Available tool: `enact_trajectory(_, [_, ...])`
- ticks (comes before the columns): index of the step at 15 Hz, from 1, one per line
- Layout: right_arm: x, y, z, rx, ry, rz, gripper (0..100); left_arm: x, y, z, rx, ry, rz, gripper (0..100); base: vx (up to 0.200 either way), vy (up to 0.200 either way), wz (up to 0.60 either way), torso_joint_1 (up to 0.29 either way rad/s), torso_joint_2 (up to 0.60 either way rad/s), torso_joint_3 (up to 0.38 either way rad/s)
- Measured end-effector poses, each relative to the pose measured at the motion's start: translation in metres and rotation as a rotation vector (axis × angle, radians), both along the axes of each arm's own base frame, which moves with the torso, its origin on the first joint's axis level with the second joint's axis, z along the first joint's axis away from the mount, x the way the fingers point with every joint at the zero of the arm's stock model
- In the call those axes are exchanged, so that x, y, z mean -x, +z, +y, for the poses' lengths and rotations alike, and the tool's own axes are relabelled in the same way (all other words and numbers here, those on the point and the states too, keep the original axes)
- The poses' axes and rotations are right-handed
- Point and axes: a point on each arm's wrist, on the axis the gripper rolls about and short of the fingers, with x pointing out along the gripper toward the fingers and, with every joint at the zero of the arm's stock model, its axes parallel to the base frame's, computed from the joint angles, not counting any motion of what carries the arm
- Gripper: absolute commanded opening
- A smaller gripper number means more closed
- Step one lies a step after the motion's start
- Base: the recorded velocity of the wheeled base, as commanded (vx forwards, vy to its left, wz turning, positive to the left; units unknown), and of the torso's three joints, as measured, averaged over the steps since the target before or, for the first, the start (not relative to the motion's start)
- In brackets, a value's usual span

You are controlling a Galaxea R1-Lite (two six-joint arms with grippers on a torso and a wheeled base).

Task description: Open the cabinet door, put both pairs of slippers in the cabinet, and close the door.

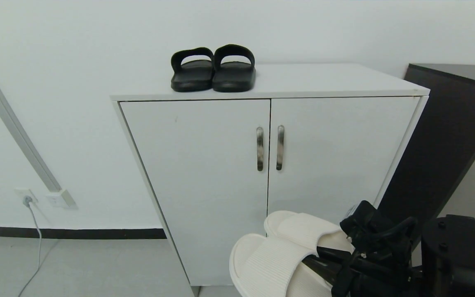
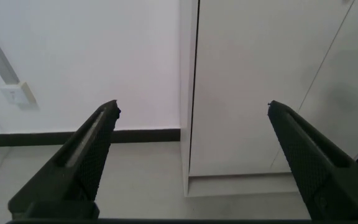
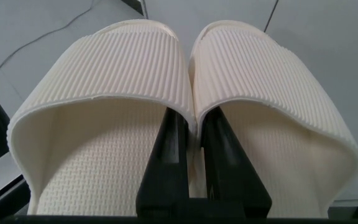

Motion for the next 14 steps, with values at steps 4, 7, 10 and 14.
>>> enact_trajectory(4, [0.001, -0.001, 0.000, 0.004, 0.002, 0.003, 0, -0.001, 0.002, 0.000, -0.043, -0.003, 0.008, 100, 0.000, 0.000, 0.00, -0.019, 0.33, 0.300])
enact_trajectory(7, [0.001, -0.001, 0.000, 0.003, 0.003, 0.002, 0, 0.002, 0.032, 0.000, 0.026, -0.005, -0.052, 100, 0.000, 0.000, 0.00, 0.000, 0.00, 0.000])
enact_trajectory(10, [0.000, -0.001, 0.000, 0.002, 0.001, 0.002, 0, -0.007, 0.065, -0.001, 0.063, -0.055, -0.045, 100, 0.000, 0.000, 0.00, -0.008, 0.07, 0.072])
enact_trajectory(14, [0.000, -0.002, 0.000, 0.006, 0.001, 0.004, 0, -0.050, 0.095, -0.005, 0.075, -0.192, -0.004, 100, 0.000, 0.000, 0.00, 0.001, 0.05, 0.032])
